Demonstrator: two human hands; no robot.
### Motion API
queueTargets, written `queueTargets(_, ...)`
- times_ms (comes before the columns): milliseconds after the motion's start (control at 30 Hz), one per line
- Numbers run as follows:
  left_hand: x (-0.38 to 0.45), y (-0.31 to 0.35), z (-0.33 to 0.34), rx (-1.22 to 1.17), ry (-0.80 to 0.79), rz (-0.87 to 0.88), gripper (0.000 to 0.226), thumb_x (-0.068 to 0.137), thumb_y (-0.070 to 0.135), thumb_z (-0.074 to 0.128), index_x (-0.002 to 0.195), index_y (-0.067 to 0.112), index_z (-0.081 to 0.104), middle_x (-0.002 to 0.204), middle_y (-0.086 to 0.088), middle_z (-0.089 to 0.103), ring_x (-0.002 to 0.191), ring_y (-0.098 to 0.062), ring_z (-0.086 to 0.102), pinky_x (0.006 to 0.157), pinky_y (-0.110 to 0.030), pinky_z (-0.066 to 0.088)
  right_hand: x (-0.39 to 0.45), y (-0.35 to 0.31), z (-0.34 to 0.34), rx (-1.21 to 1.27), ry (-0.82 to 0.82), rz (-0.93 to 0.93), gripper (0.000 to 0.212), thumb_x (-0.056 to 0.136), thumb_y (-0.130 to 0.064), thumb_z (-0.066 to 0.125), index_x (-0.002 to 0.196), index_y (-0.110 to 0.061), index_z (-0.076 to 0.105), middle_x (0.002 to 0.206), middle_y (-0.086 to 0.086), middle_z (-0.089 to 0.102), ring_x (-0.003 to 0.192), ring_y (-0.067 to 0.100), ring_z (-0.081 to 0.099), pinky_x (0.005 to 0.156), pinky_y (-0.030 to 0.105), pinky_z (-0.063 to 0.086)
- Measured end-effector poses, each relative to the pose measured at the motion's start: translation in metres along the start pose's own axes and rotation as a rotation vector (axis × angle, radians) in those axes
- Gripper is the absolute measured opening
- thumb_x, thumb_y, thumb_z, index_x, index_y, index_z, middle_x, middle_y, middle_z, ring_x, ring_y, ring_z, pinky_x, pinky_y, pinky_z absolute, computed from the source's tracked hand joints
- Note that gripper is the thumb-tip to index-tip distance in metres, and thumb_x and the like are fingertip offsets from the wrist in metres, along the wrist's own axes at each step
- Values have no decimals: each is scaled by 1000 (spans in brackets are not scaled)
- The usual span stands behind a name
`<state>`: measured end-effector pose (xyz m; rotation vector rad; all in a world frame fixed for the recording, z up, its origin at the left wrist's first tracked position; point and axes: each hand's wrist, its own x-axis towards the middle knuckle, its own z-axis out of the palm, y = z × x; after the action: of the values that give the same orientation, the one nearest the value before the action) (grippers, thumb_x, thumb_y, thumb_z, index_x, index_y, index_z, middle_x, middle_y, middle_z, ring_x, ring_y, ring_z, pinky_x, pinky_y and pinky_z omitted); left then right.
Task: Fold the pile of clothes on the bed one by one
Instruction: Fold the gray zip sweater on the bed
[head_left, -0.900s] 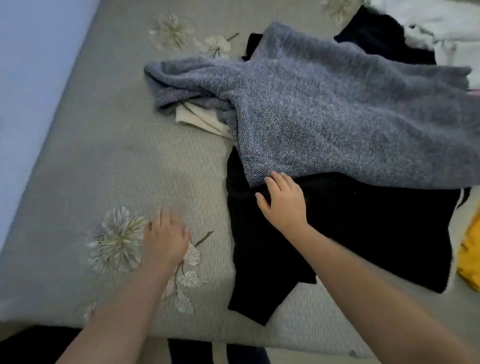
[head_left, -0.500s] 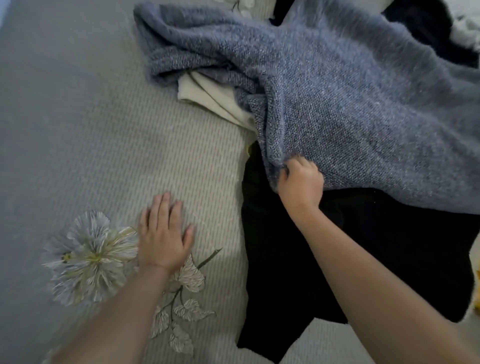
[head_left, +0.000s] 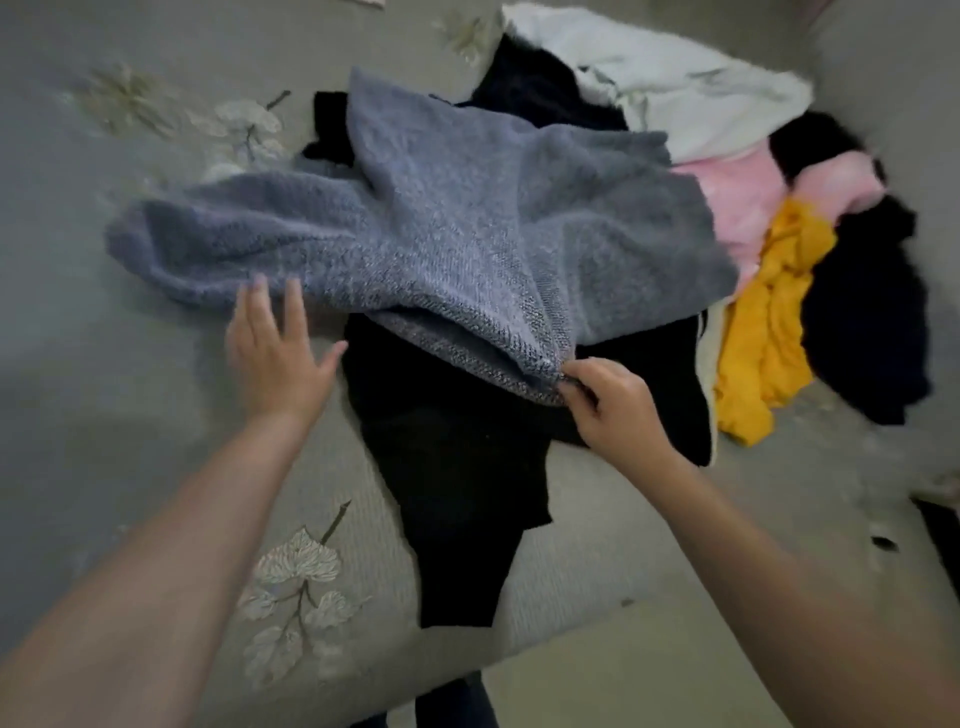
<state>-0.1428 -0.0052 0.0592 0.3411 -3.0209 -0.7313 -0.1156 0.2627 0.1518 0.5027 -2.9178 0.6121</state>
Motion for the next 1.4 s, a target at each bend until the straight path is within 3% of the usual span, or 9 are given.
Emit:
queueTargets(133,-20,23,4,112,-129,80,42,88,11,56,129,5,50,142,-23,34,132,-37,26,103,-47,23,-55,23,-50,24,-4,103,13,72,7,60,83,11,66,71,20,66,66,34,64,67,31,46)
queueTargets(233,-41,32,15,167,-183,179,25,86,-1,50,107,-3,63,113,-27,57,105,-42,48,83,-48,36,-89,37,-62,51,-66,193,13,75,7,59,85,11,65,75,21,66,71,35,64,68,30,43)
queueTargets(433,-57,60,4,90,-215,174,21,88,2,43,102,-5,57,103,-29,56,94,-43,53,72,-45,39,-109,61,-18,-103,-419,547,24,88,-6,49,110,-2,57,105,17,58,98,33,53,73,34,40)
queueTargets(600,-74,83,-39,-30,-172,309,24,89,4,48,108,-6,59,107,-29,59,99,-43,55,80,-44,40,-76,29,37,-183,-442,373,72,78,-35,68,137,-13,32,128,11,44,116,30,42,93,39,36)
queueTargets(733,-91,85,-85,-35,-114,348,43,80,19,40,107,-4,63,103,-24,65,93,-39,61,75,-43,46,-36,-1,57,-139,-179,248,20,84,-7,53,102,-4,60,101,15,61,101,31,53,91,39,25)
queueTargets(933,-93,62,-134,21,23,227,19,89,-1,50,99,-3,66,92,-25,65,83,-39,62,64,-33,38,-7,3,-8,-57,-212,-74,13,84,-8,58,76,0,63,80,18,65,80,30,62,80,36,30)
queueTargets(1033,-91,78,-150,15,86,274,19,86,-6,48,97,-9,64,93,-29,63,83,-39,60,68,-37,40,-3,7,-74,-54,-462,-173,26,89,-19,55,65,-11,49,72,12,59,78,27,58,70,32,31)
queueTargets(1233,-42,192,-168,-60,194,572,21,87,-6,48,101,-13,61,111,-29,59,103,-41,59,83,-47,49,-16,33,-191,481,-813,-104,38,84,-9,65,51,-5,45,52,-5,33,49,3,31,48,15,25)
queueTargets(1400,-10,315,-130,-139,56,851,24,92,0,45,109,-10,58,122,-22,56,113,-36,54,92,-43,44,-57,99,-243,1031,-831,264,25,79,5,57,65,-10,74,64,-10,68,61,-2,61,60,12,47)
